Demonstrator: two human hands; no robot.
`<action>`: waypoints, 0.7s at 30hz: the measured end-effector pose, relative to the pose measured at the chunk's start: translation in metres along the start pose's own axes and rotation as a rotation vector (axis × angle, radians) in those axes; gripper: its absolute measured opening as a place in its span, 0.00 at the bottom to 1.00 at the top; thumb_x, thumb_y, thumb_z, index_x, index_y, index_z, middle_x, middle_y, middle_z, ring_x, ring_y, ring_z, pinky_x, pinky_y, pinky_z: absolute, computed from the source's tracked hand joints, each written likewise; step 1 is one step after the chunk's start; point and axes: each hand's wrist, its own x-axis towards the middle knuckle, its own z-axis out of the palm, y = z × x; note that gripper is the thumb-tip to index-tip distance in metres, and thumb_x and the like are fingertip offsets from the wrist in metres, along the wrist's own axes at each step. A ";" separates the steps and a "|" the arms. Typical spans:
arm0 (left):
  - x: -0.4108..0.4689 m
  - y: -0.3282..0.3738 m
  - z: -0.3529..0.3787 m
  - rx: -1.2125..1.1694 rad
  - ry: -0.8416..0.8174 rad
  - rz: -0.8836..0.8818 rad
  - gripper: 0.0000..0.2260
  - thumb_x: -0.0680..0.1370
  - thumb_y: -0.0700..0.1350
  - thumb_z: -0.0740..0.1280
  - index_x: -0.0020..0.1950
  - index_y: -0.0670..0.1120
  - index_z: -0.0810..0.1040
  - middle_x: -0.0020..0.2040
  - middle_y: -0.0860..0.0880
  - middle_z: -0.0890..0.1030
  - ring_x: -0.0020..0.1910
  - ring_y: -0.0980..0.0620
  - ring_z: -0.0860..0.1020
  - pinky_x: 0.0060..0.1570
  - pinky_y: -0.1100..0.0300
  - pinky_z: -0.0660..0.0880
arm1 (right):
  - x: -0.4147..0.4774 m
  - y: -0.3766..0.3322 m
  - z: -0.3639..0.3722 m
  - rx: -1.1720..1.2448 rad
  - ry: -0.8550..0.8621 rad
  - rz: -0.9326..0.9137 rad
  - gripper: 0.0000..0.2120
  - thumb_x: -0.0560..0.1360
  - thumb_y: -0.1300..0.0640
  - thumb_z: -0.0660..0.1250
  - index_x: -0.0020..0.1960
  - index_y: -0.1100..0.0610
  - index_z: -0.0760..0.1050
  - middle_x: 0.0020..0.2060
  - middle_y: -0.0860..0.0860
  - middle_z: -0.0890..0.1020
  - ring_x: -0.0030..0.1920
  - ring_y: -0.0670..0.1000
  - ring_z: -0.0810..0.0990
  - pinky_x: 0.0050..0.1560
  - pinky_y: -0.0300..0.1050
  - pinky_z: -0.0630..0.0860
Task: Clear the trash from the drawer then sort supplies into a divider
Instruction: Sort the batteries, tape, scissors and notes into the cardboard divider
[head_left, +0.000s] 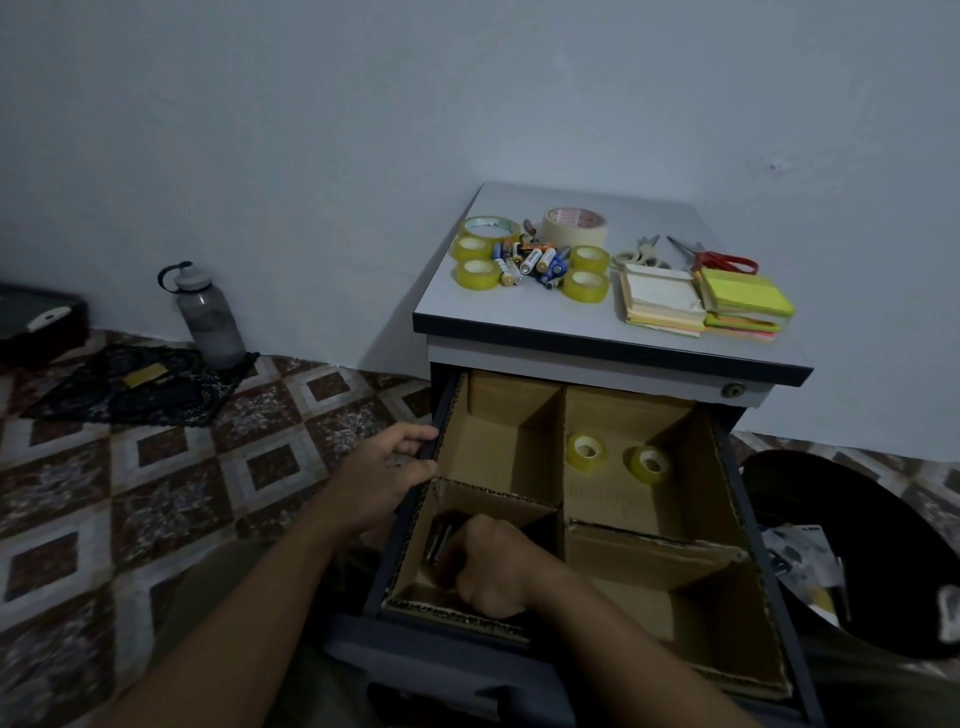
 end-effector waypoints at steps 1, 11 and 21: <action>-0.001 0.001 0.000 0.007 0.000 0.000 0.13 0.79 0.43 0.69 0.59 0.59 0.78 0.58 0.55 0.76 0.64 0.54 0.73 0.57 0.57 0.71 | 0.001 0.000 0.000 -0.003 0.000 -0.017 0.14 0.76 0.62 0.60 0.56 0.62 0.81 0.52 0.57 0.83 0.53 0.55 0.82 0.56 0.49 0.80; -0.001 0.018 -0.004 0.205 0.098 0.065 0.10 0.79 0.45 0.68 0.56 0.60 0.76 0.54 0.56 0.79 0.55 0.57 0.78 0.55 0.57 0.77 | -0.059 -0.004 -0.071 0.125 0.019 -0.166 0.13 0.80 0.61 0.61 0.62 0.54 0.77 0.56 0.52 0.81 0.54 0.49 0.80 0.54 0.45 0.79; 0.047 0.112 -0.036 0.234 0.221 0.350 0.05 0.77 0.42 0.71 0.52 0.49 0.82 0.39 0.52 0.82 0.36 0.60 0.79 0.40 0.64 0.76 | -0.075 0.044 -0.204 0.149 0.540 -0.176 0.08 0.76 0.59 0.68 0.52 0.50 0.80 0.45 0.45 0.83 0.45 0.43 0.82 0.47 0.40 0.78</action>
